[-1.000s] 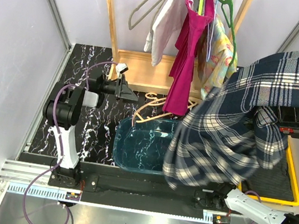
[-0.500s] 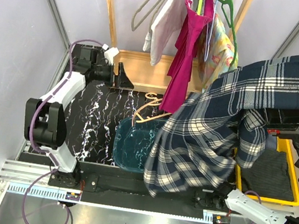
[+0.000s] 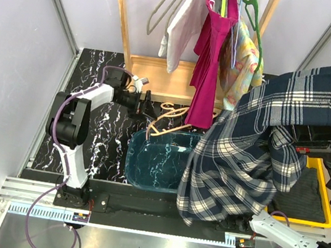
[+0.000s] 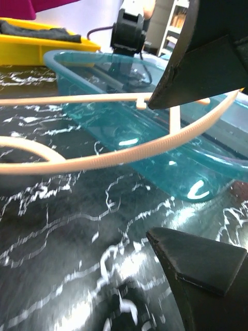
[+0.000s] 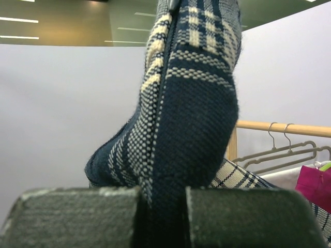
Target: Remove the skirt from the hanger
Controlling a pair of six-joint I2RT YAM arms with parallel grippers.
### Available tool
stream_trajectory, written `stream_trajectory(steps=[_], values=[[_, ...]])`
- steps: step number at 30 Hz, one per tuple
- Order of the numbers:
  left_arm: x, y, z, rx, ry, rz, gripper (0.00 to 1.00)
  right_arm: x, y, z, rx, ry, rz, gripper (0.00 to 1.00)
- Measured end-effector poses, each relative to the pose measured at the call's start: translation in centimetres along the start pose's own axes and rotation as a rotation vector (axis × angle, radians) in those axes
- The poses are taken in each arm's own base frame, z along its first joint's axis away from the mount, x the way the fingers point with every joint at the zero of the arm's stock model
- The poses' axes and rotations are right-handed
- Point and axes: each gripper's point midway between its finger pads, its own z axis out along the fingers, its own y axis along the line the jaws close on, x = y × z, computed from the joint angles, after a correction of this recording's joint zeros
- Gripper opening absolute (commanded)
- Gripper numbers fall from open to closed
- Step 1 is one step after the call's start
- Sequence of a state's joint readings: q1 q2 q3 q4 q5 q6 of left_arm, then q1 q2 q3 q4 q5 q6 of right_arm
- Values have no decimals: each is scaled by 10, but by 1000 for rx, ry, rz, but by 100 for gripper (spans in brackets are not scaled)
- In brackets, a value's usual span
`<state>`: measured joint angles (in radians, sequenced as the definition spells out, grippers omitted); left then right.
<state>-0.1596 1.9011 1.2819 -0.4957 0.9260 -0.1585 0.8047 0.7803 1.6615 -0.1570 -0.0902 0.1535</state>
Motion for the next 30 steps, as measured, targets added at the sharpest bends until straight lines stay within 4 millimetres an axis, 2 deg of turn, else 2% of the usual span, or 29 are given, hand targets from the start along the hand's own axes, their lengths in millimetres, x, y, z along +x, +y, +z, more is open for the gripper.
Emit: stream_trajectory(steps=[7,14,15,16,17,18,19,20,22,26,30], values=[[2,-14,11,69,18,-15,99,0,0,-6,2,-2,1,0],[5,-16,41,134,45,-55,99,2,-1,-5,5,7,2,0],[7,-17,45,145,52,-63,93,3,-1,-5,6,8,2,0],[7,-18,48,152,55,-68,72,3,-2,-4,10,10,2,0],[7,-20,52,164,58,-71,62,4,-3,-4,15,12,3,0],[7,-22,54,172,61,-81,47,4,-4,-4,21,12,3,0],[7,-24,56,182,64,-82,25,4,-4,-3,24,12,4,0],[7,-26,57,191,65,-84,14,5,-5,-3,26,12,5,0],[4,-28,58,193,60,-91,0,5,-5,-3,30,12,7,0],[-5,-32,55,206,43,-66,0,8,-6,-4,32,18,11,0],[-25,-40,46,204,0,-18,0,14,-7,-6,36,30,12,0]])
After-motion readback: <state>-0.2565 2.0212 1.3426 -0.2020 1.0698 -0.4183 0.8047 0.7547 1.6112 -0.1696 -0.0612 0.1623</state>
